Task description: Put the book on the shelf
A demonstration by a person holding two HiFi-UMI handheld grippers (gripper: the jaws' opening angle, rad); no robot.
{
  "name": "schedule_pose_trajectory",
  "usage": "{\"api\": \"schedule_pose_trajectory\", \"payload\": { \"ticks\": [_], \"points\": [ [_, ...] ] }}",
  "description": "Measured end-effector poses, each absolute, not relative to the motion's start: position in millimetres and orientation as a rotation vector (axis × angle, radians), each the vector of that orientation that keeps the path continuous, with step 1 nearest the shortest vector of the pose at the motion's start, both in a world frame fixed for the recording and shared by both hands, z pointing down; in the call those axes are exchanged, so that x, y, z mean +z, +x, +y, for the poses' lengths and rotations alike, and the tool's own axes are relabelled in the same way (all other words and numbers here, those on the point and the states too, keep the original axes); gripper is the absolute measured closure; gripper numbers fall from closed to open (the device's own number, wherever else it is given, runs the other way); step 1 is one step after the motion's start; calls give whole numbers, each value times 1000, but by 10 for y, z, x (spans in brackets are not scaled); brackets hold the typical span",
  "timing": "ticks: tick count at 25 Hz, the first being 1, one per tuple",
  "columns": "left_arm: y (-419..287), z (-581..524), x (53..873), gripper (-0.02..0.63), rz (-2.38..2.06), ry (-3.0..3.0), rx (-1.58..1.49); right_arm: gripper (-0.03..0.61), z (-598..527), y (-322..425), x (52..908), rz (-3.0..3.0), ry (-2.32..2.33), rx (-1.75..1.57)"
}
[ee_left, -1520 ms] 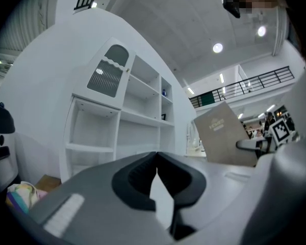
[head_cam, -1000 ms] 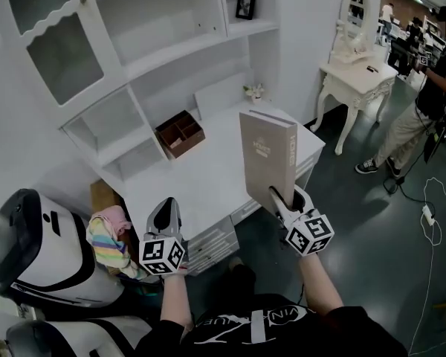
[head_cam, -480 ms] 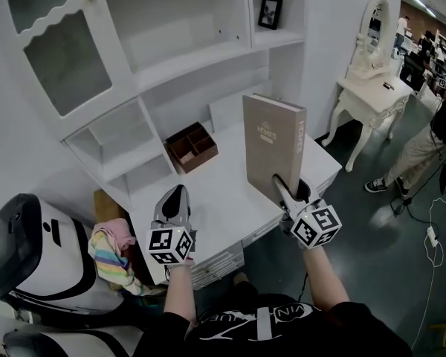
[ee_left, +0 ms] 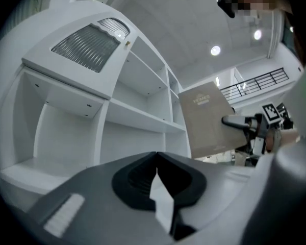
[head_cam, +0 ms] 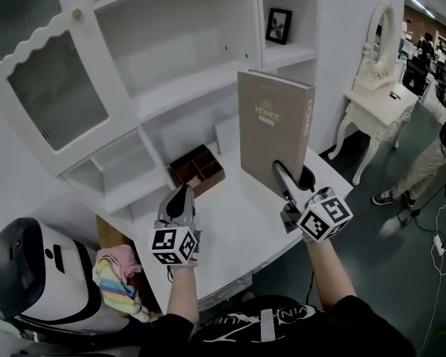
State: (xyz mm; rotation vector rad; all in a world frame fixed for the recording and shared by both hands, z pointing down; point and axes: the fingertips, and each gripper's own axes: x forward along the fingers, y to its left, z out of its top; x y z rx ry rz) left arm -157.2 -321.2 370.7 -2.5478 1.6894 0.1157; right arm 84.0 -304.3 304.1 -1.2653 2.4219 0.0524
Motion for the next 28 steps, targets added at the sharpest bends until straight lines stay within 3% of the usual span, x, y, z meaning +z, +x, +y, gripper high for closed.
{"api": "schedule_pose_trajectory", "payload": {
  "ticks": [13, 28],
  "points": [
    [-1576, -3916, 3619, 614, 1649, -2587, 150, 407, -3557, 553, 1873, 2347, -1064, 273],
    [-1544, -4302, 3485, 614, 1714, -2539, 153, 407, -4526, 372, 1206, 2342, -1139, 429]
  ]
}}
